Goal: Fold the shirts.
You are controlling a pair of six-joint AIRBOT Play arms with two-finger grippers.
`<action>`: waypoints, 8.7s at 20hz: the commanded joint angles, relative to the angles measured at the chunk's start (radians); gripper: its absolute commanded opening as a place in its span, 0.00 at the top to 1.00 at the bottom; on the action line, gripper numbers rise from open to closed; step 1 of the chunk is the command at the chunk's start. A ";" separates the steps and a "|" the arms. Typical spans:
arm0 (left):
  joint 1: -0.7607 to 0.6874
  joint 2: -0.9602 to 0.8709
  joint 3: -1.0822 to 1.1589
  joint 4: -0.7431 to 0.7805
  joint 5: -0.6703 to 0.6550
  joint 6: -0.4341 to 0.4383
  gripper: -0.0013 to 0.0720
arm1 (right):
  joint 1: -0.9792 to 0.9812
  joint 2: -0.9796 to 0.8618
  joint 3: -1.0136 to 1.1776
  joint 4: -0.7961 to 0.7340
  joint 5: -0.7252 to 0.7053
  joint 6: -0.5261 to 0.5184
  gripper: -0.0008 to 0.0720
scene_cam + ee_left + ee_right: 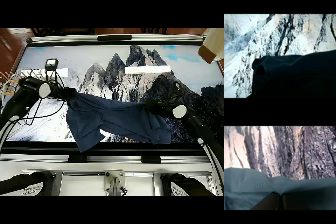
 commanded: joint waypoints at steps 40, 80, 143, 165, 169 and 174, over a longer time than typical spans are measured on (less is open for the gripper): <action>0.155 0.120 -0.582 -0.730 -0.129 0.530 0.93 | -0.603 -0.051 -0.108 -0.147 0.711 -0.364 0.30; 0.452 0.443 0.496 -0.386 -0.054 0.582 0.93 | -0.472 0.359 0.726 -0.177 0.866 -0.304 0.89; 0.469 -0.097 0.415 -0.776 -0.366 0.724 0.93 | -0.297 -0.114 0.461 -0.047 0.672 -0.347 0.89; 0.651 0.492 0.519 -0.484 -0.388 0.566 0.93 | -0.297 0.223 0.910 -0.419 0.849 -0.228 0.89; 0.630 0.301 0.311 -0.607 -0.341 0.608 0.93 | -0.296 -0.079 0.863 -0.366 0.790 -0.227 0.89; 0.549 -0.064 0.261 -0.847 -0.089 0.663 0.93 | -0.296 -0.432 0.863 -0.197 0.591 -0.158 0.89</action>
